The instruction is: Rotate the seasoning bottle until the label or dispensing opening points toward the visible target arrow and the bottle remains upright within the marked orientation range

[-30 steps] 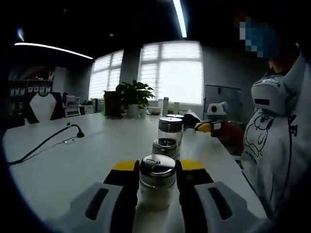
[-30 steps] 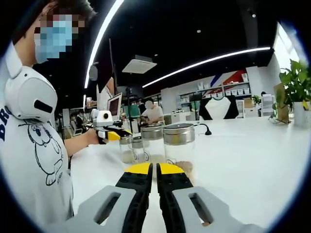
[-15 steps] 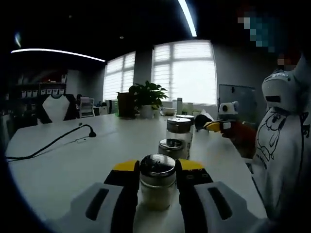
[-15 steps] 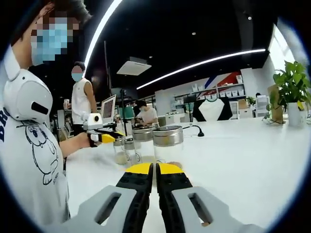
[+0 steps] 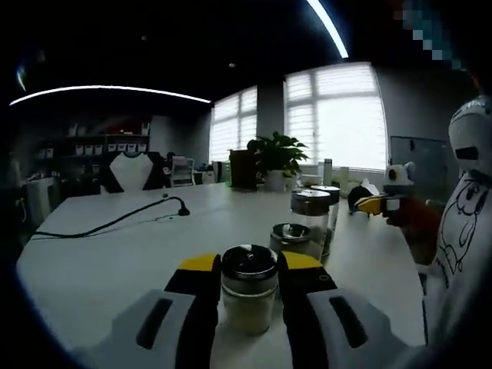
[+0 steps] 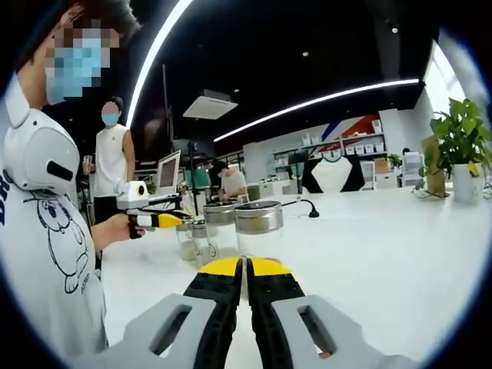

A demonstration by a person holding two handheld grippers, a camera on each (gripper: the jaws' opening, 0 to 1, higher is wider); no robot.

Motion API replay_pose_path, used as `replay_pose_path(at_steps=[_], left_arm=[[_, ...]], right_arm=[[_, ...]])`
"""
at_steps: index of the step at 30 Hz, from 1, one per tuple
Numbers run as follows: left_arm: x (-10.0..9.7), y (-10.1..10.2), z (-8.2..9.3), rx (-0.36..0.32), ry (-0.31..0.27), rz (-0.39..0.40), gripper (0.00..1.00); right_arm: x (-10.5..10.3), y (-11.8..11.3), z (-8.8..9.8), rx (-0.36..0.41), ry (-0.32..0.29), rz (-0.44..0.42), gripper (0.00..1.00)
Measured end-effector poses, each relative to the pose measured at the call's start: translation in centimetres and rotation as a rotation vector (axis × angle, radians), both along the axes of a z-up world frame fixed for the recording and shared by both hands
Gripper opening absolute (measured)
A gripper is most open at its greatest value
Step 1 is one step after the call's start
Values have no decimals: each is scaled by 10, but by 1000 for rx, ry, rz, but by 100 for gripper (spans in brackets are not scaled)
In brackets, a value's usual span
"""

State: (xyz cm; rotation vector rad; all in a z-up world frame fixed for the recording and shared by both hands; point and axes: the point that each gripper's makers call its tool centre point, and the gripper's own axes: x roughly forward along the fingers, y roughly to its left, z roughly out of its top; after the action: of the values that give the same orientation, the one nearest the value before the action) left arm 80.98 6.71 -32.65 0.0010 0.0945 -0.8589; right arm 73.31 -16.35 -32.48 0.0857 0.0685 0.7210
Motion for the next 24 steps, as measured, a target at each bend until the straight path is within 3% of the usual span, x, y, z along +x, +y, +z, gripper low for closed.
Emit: replay_pose_path(at_steps=[7,10,13,18,20,24], left_arm=[[-1,1,0,-2,-1,-22,35],[-2,4,10,-45,-17,-47,46],[-3,5,20,-80,-24,-110,47],[-4,2,22,4,-66,-254,48],[3,2,20,27,-73,-237,49],[-2,-6,20,54,-108,-293,52]], right_arm=[[2,0,1,14,-5,5,0],[2,1,1,18,-5,8,0],[0,4,-1,16,-3,14,0],[-2,4,-2,15,-1,14,0],[-3,4,-2,16,-2,12,0],[-4,4,-3,18,0,7,0]])
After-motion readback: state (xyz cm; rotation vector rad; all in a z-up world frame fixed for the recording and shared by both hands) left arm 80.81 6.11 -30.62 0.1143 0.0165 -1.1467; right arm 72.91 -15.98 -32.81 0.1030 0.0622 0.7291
